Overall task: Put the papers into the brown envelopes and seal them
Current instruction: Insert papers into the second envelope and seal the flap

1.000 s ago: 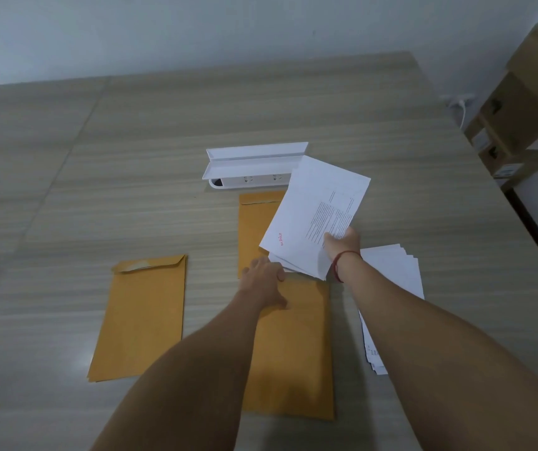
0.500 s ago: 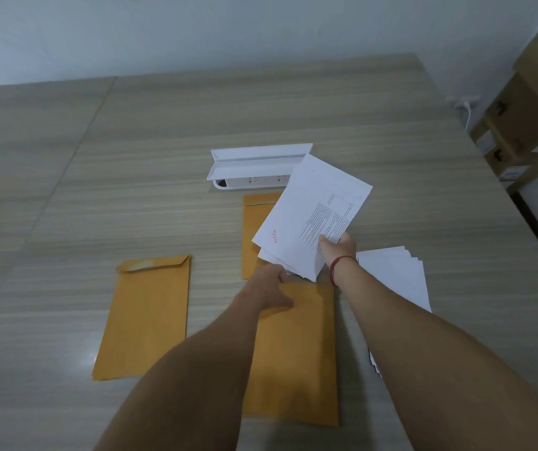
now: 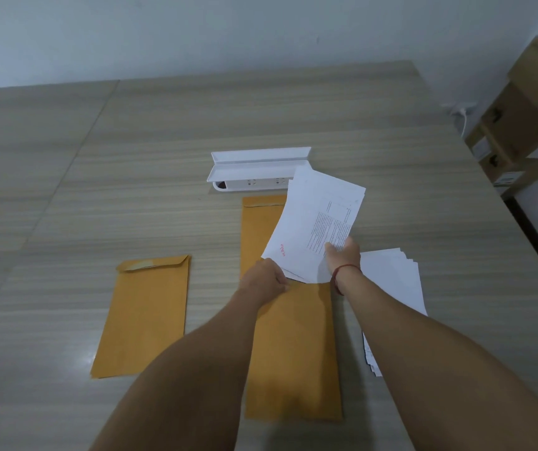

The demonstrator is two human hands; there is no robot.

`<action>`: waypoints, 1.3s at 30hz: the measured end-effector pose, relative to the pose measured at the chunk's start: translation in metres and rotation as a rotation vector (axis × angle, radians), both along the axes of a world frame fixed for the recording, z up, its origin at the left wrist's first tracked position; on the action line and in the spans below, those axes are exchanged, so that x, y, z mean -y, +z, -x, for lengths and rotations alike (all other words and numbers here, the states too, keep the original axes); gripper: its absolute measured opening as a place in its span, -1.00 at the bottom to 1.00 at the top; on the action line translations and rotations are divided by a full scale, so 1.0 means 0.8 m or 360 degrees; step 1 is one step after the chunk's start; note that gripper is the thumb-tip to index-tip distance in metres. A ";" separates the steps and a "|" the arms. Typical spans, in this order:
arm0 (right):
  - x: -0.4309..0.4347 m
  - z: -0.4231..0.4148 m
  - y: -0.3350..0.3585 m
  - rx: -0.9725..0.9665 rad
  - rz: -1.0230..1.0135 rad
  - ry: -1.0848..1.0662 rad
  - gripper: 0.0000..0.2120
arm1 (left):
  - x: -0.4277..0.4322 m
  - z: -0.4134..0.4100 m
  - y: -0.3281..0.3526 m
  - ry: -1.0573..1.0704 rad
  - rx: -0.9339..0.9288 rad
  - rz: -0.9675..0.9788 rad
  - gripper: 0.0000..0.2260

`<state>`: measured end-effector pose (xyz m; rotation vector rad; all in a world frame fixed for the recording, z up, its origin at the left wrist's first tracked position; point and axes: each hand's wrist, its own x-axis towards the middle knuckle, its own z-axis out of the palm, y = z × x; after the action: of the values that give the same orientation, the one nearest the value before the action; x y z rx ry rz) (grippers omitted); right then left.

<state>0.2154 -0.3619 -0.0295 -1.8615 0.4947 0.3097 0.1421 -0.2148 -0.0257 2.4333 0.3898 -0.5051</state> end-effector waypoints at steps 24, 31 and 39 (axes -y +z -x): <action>0.000 -0.005 0.004 0.0175 0.0516 0.0586 -0.78 | 0.004 -0.003 -0.003 -0.0077 0.0272 -0.0220 -0.90; 0.010 -0.002 0.001 0.0088 0.0873 0.0829 -0.75 | -0.002 -0.002 -0.008 -0.0068 0.0254 -0.0154 -0.91; 0.005 0.001 0.005 0.0133 0.0600 0.0772 -0.77 | -0.002 -0.004 -0.010 -0.0044 0.0288 -0.0057 -0.94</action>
<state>0.2147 -0.3659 -0.0253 -2.3455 0.0326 0.4829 0.1451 -0.2135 -0.0339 2.4970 0.2911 -0.2884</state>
